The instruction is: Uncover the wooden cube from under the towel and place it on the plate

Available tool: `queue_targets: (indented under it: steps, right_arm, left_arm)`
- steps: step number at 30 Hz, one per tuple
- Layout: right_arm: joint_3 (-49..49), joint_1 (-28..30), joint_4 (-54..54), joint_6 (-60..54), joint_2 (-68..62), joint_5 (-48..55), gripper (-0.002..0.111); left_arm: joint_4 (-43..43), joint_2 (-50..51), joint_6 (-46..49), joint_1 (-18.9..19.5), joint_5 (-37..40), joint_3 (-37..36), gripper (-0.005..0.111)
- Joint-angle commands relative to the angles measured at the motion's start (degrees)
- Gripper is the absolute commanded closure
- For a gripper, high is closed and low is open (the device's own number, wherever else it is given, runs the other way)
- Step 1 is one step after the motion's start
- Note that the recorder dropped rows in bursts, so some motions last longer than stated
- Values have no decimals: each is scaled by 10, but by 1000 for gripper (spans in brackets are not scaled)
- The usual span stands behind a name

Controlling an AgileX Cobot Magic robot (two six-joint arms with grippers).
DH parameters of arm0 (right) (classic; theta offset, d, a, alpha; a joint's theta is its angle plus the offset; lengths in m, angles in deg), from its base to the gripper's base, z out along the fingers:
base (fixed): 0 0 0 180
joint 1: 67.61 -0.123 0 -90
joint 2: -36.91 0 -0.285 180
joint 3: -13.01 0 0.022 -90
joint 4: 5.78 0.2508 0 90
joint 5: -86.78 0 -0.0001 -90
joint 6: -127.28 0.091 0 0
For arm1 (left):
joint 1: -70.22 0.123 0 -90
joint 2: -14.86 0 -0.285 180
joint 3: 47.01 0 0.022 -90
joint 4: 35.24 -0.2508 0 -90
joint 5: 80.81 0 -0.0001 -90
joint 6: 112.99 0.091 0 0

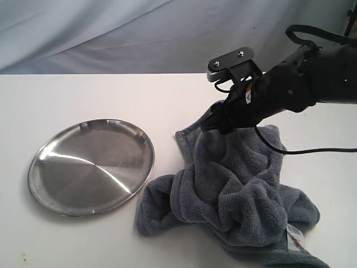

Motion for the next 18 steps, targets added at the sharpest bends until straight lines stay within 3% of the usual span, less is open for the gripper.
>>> queue_targets:
  steps: [1, 4, 5, 7, 12, 15, 18]
  right_arm:
    - [-3, 6, -13, 30, -3, 15, 58]
    - [-3, 6, -4, 30, -3, 47, 82]
    - [-3, 6, -4, 23, -3, 63, 95]
    - [-3, -1, 1, -4, 8, 90, 108]
    - [5, -60, 62, -59, 136, 177, 108]
    - [47, -113, 113, -72, 228, 220, 108]
    - [107, -127, 143, -72, 243, 229, 108]
  left_arm:
    - [0, -1, 0, 1, 0, -3, 105]
    - [0, -1, 0, 1, 0, -3, 105]
    - [0, -1, 0, 1, 0, -3, 105]
    - [0, -1, -2, 1, 0, -3, 105]
    - [0, -1, -2, 1, 0, -3, 105]
    - [0, -1, -2, 1, 0, -3, 105]
    - [0, -1, 0, 1, 0, -3, 105]
